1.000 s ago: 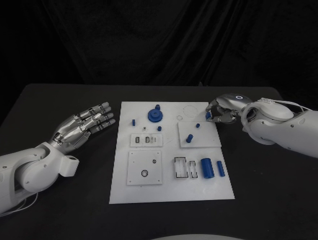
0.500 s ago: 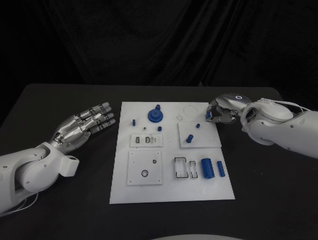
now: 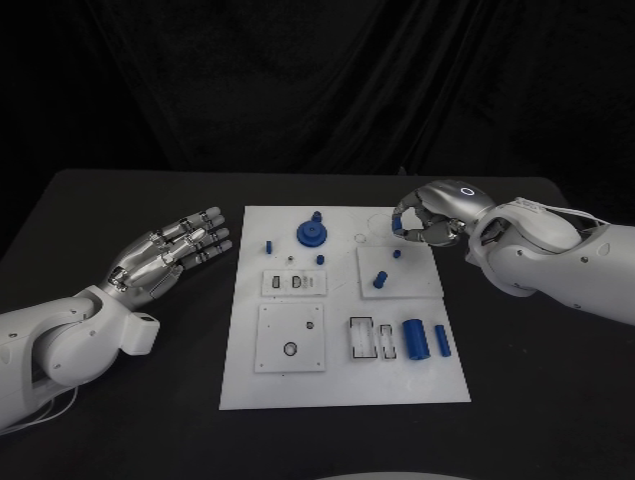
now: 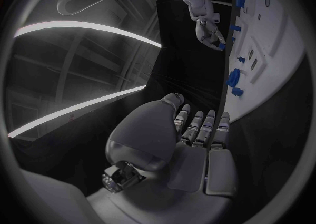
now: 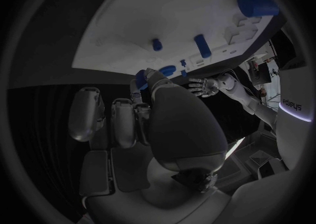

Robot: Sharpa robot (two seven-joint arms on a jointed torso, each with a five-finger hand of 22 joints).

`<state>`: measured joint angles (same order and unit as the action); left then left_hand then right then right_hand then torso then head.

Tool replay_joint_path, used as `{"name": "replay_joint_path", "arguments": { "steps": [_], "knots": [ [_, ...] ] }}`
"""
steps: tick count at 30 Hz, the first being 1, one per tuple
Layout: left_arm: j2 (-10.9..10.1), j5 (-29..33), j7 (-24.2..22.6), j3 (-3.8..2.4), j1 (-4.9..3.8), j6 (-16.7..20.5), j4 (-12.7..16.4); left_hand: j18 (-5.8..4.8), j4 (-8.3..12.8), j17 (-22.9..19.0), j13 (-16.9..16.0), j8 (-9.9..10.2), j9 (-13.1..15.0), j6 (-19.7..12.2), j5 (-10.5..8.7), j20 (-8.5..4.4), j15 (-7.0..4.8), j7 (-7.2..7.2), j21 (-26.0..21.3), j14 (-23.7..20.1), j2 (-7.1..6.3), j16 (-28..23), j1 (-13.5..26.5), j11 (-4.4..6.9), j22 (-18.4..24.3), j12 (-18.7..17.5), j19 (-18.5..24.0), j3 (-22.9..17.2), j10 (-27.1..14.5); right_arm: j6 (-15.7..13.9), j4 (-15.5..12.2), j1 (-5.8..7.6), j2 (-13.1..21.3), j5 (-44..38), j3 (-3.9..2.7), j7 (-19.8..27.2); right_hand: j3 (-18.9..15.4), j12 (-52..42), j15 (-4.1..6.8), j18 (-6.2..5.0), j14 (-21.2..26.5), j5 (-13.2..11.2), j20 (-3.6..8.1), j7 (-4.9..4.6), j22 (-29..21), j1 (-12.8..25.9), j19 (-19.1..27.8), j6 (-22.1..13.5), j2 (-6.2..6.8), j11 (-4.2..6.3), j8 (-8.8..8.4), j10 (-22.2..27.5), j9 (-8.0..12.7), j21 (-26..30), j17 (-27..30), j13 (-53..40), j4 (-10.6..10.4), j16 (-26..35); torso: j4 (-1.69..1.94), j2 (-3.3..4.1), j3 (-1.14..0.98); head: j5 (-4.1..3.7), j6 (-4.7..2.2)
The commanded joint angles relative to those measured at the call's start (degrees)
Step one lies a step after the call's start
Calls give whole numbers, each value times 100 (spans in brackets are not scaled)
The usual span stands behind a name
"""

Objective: Assemble the parts on the task board

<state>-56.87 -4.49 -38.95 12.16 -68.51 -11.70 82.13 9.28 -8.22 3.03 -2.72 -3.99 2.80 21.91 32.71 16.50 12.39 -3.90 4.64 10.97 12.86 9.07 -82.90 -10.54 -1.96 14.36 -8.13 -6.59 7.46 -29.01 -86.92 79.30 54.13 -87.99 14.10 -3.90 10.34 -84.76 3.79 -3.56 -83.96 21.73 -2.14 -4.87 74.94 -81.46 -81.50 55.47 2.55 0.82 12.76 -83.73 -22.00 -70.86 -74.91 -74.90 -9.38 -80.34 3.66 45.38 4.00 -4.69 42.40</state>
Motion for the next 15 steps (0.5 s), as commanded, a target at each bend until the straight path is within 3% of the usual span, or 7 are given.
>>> {"name": "replay_joint_path", "arguments": {
  "steps": [1,7,15],
  "knots": [
    [32,7,-983,-5,10,-36,-3,-105,12,-9,6,19,1,-16,-21,21,15,-6,-28,-8,1,25,40,2,10,25,7,-38,-35,-297,-293,62,-77,-14,-9,62,11,-37,35,-47,-327,34,-11,80,802,-16,-47,111,-21,-2,95,-172,-445,-34,-824,-1122,17,-37,-5,-1,1,-8,-6],
    [63,7,-971,-5,11,-41,-8,-107,20,-11,5,19,3,-9,-23,20,14,-7,-28,-14,-8,26,61,2,9,40,5,-77,-40,-111,-635,52,-465,-14,-8,-7,24,-154,32,-15,-380,76,-12,73,871,-1,-124,90,-6,-9,92,-283,-528,-190,-934,-1214,25,-186,4,-11,7,-25,-2],
    [77,7,-955,-5,12,-28,4,-107,21,-11,4,19,4,-4,-23,20,13,-7,-28,-12,-10,29,64,2,9,46,5,-81,-39,68,-605,-166,-981,-296,-8,-301,20,-193,10,-2,-409,108,-21,59,908,50,-162,68,43,-50,75,-319,-612,-253,-985,-1244,26,-257,10,-21,15,15,31]
  ]
}}
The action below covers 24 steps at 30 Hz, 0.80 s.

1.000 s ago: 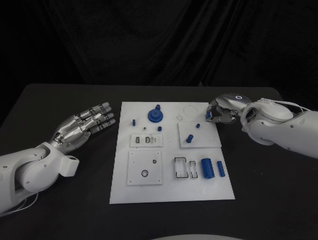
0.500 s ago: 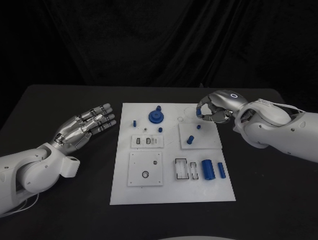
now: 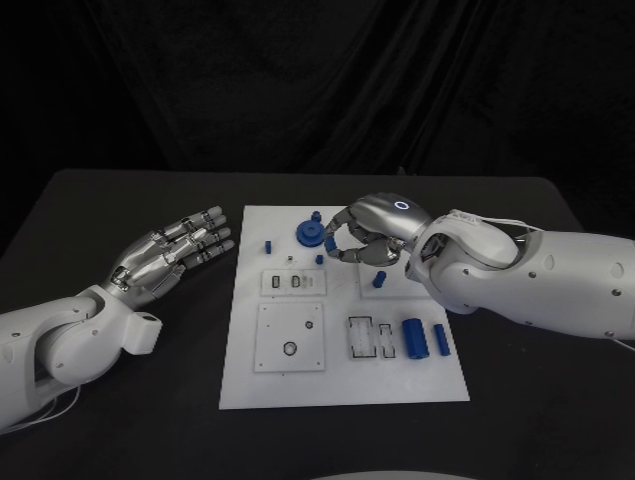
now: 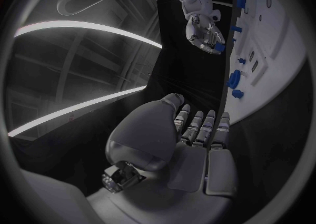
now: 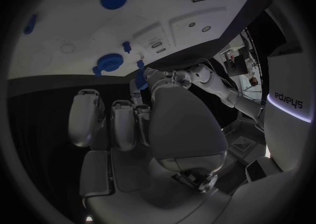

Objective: Assemble the parts on the task board

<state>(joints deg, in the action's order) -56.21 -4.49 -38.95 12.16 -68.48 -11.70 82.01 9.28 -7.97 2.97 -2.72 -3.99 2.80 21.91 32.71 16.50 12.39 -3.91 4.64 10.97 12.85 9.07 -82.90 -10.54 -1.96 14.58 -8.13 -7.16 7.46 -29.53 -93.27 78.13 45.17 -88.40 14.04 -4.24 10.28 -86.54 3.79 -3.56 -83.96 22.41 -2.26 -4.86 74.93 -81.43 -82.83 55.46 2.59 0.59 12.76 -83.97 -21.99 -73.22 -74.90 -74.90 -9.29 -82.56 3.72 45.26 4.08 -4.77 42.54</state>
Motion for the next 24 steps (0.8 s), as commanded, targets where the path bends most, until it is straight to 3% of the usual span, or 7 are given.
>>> {"name": "replay_joint_path", "arguments": {
  "steps": [1,7,11,24],
  "knots": [
    [12,7,-952,-5,8,-26,16,-107,-4,-4,4,19,4,-4,-23,20,13,-7,-28,-12,-10,29,64,2,9,24,5,-25,-39,177,46,-74,-139,-303,-3,-326,26,-19,9,-3,-411,42,-10,58,907,47,-26,68,41,-26,74,-299,-614,-10,-991,-1247,18,-43,3,-7,9,35,19],
    [30,7,-945,-5,8,-21,13,-107,-4,-4,4,19,4,-4,-23,20,13,-7,-28,-12,-10,29,64,2,9,24,5,-25,-39,542,99,-189,-356,-430,-3,-616,29,-3,-12,-10,-411,53,-25,29,904,99,-18,7,69,-56,22,-283,-644,23,-990,-1236,8,-39,-16,15,1,75,21],
    [42,7,-942,-5,8,-25,7,-107,-3,-4,3,16,5,5,-23,19,10,-6,-28,-11,-13,31,69,4,9,32,3,-32,-36,601,126,-234,-449,-452,-4,-692,30,-1,-20,-10,-412,55,-30,22,905,111,-18,-5,76,-66,9,-280,-650,25,-991,-1234,6,-41,5,16,6,56,36],
    [71,7,-931,-5,9,-42,-20,-107,-3,-4,3,16,5,5,-23,19,10,-6,-28,-11,-13,31,69,4,9,32,3,-32,-36,792,218,-324,-558,-698,-4,-975,32,31,-48,-23,-401,46,-53,-7,890,162,7,-48,111,-98,-45,-248,-668,91,-968,-1210,2,-6,-11,26,-8,80,64]
  ]
}}
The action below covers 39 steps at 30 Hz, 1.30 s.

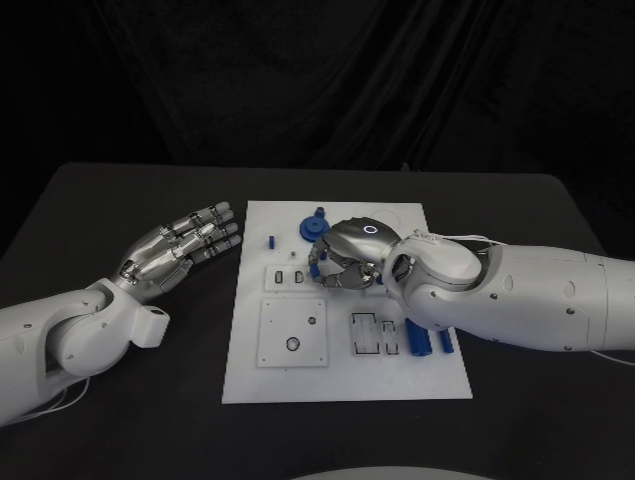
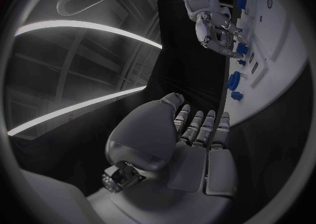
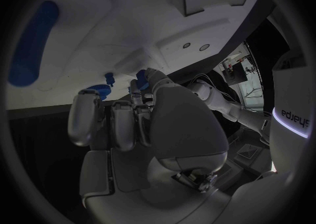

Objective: Assemble the parts on the task board

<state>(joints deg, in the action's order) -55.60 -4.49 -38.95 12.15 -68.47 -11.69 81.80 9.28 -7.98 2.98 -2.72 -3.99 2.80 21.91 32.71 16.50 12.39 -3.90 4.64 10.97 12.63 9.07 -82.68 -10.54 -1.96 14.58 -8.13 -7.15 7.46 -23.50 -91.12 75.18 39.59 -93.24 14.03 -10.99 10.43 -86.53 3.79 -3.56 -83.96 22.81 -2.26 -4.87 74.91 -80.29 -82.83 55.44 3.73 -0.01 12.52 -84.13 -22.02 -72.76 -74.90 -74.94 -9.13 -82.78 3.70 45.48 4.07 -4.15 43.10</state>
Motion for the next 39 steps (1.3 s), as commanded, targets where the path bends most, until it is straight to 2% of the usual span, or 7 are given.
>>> {"name": "replay_joint_path", "arguments": {
  "steps": [1,17,23,32,36,37,39],
  "knots": [
    [11,7,-930,-5,9,-43,-2,-107,-3,-5,3,17,5,5,-23,19,10,-6,-28,-11,10,31,46,4,9,32,3,-32,-36,206,6,-37,0,-224,-3,-317,17,31,-48,-24,-401,6,-53,-6,892,47,6,-46,-4,-38,-21,-232,-665,46,-968,-1206,-14,16,-13,3,-10,21,12],
    [30,7,-922,-5,16,-67,-32,-106,-1,-7,4,16,5,5,-23,18,6,-5,-30,-17,6,28,54,8,10,32,7,-46,-39,223,34,-114,-4,-257,-3,-382,36,58,-68,-38,-387,-73,-77,-30,877,74,34,-96,17,-56,-84,-204,-684,115,-942,-1187,-1,55,-9,-4,-6,17,42],
    [39,7,-921,-5,21,-75,-40,-106,-1,-7,4,16,5,5,-23,18,6,-5,-30,-17,6,28,54,8,10,32,7,-46,-39,240,43,-119,-13,-257,-3,-362,-57,87,-72,-54,-368,-886,-100,-81,878,268,61,-341,90,-51,-313,-173,-743,196,-915,-1166,-29,103,-3,-4,-9,1,46],
    [39,7,-922,-5,29,-80,-43,-105,1,-9,5,18,5,-2,-23,17,2,-4,-33,-22,2,26,61,12,11,31,12,-58,-44,331,49,-122,-28,-257,-3,-353,-245,161,-89,-75,-337,-1475,-114,-114,868,432,99,-826,169,-67,-680,-101,-693,333,-861,-1114,-75,191,-5,-2,-6,-3,57],
    [35,7,-927,-5,31,-74,-44,-105,1,-9,5,18,5,-2,-23,17,2,-4,-33,-22,2,26,61,12,11,31,12,-58,-44,286,52,-123,-20,-258,-3,-318,-329,179,-94,-80,-331,-1697,-119,-119,868,497,105,-995,191,-73,-792,-83,-668,372,-851,-1101,-115,208,-7,-7,-6,-3,65],
    [33,7,-930,-5,32,-71,-45,-105,1,-9,5,18,5,-2,-23,17,2,-4,-33,-22,2,26,61,12,11,31,12,-58,-44,248,51,-123,-13,-258,-3,-297,-381,186,-97,-81,-329,-1851,-122,-120,872,529,104,-1104,222,-75,-850,-76,-649,385,-847,-1097,-153,216,-6,-7,-6,-1,63],
    [32,7,-935,-5,33,-64,-44,-105,1,-9,5,18,5,-2,-23,17,2,-4,-33,-22,2,26,61,12,11,31,12,-58,-44,195,46,-124,-1,-258,-3,-272,-395,189,-96,-81,-329,-1897,-123,-118,875,530,102,-1165,235,-75,-874,-73,-638,390,-847,-1095,-168,216,-4,-5,-5,-1,57]
  ]
}}
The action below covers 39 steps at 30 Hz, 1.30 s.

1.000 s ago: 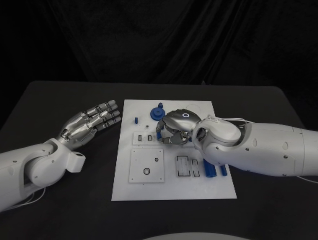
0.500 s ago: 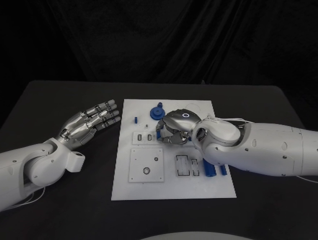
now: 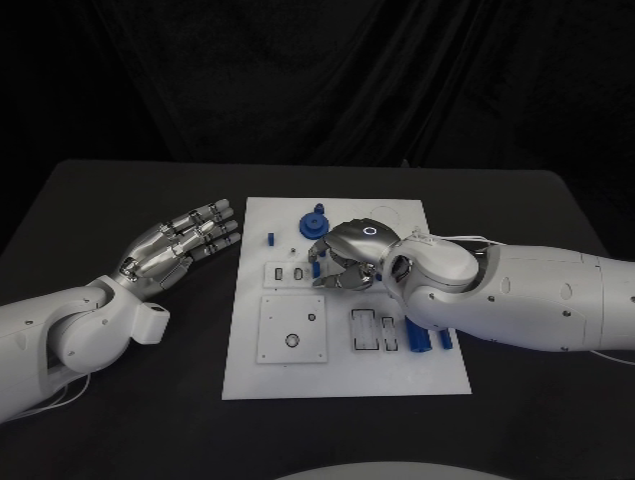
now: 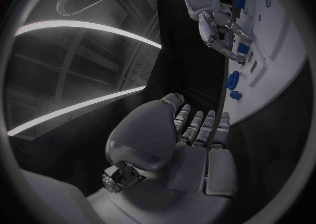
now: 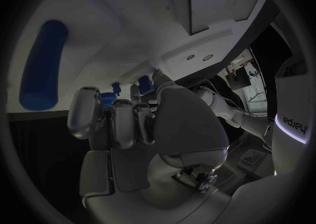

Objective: Assemble the parts on the task board

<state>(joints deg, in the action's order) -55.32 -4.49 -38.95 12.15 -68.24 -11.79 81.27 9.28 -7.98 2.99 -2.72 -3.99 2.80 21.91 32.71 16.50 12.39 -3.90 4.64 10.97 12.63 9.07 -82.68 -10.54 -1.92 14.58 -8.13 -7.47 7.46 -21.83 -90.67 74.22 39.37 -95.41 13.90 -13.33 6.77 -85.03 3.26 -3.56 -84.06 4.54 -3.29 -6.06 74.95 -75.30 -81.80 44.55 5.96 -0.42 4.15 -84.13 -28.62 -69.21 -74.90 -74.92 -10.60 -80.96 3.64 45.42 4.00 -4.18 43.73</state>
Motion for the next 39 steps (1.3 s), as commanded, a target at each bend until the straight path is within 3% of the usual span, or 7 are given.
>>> {"name": "replay_joint_path", "arguments": {
  "steps": [1,16,23,27,31,35,39],
  "knots": [
    [3,7,-938,-5,11,-48,9,-104,4,-9,5,17,6,9,-24,17,1,-3,-33,-21,-4,28,65,15,7,32,12,-32,-46,-20,-5,-28,32,-40,11,-18,-37,42,-43,-80,-319,-83,-20,2,874,30,-3,-119,23,-33,-49,-70,30,34,-846,-1095,-34,36,3,1,2,3,-14],
    [-98,-391,-999,-7,3,522,231,-154,107,22,-11,-27,29,196,10,38,81,-41,104,166,-181,231,154,-34,-49,218,-253,-241,20,-1032,-354,103,461,-40,6,382,-94,127,-29,-83,-314,-163,-3,21,895,-16,-9,-538,322,-18,-53,10,228,91,-838,-1038,-581,56,1,-5,-3,71,-210],
    [-134,-863,-906,-8,-66,1039,409,-297,98,163,-87,-22,29,297,-18,19,216,-161,484,967,-360,1063,205,-293,-179,839,-979,-552,377,-1548,-615,265,768,-40,7,665,-51,106,-27,-82,-316,-155,-3,31,900,-44,-13,-526,244,-12,-36,-10,251,90,-842,-1054,-601,52,9,-74,-33,82,-328],
    [-124,-1243,-697,-8,-124,1435,460,-352,-125,263,-236,-19,34,364,-313,-11,255,-317,1151,1449,-492,1635,275,-547,-432,1590,-2161,-615,878,-1695,-748,307,988,35,12,789,30,21,-8,-65,-337,-114,9,62,935,-145,-57,-407,80,13,12,-91,277,3,-878,-1117,-573,0,16,-204,-89,91,-275],
    [-55,-1693,-389,-8,-215,1720,404,-325,-555,384,-416,-85,71,669,-751,-60,185,-542,1446,1754,-572,2186,363,-627,-549,2140,-2549,-580,1455,-1708,-749,325,1157,169,21,832,59,-66,9,-43,-364,-15,25,73,973,-215,-109,-250,-31,29,63,-175,290,-102,-924,-1181,-543,-66,11,-309,-137,124,-229],
    [89,-2012,-153,-9,-330,1843,273,-279,-859,557,-591,-166,105,1050,-998,-130,72,-616,1774,2007,-599,2784,316,-526,-695,2548,-2852,-574,1902,-1680,-632,331,1251,297,25,826,64,-93,12,-37,-372,49,32,66,983,-227,-126,-152,-111,28,90,-201,297,-127,-934,-1200,-540,-80,-11,-489,-211,156,-116],
    [247,-2356,13,-9,-448,1950,140,-169,-877,837,-882,-315,160,1661,-1079,-221,-155,-662,2205,2362,-508,3528,390,-289,-909,3023,-3170,-585,2396,-1650,-513,332,1296,348,27,797,74,-113,8,-31,-379,119,32,52,992,-251,-142,-59,-176,20,119,-220,298,-154,-944,-1214,-526,-96,-45,-596,-251,195,-49]
  ]
}}
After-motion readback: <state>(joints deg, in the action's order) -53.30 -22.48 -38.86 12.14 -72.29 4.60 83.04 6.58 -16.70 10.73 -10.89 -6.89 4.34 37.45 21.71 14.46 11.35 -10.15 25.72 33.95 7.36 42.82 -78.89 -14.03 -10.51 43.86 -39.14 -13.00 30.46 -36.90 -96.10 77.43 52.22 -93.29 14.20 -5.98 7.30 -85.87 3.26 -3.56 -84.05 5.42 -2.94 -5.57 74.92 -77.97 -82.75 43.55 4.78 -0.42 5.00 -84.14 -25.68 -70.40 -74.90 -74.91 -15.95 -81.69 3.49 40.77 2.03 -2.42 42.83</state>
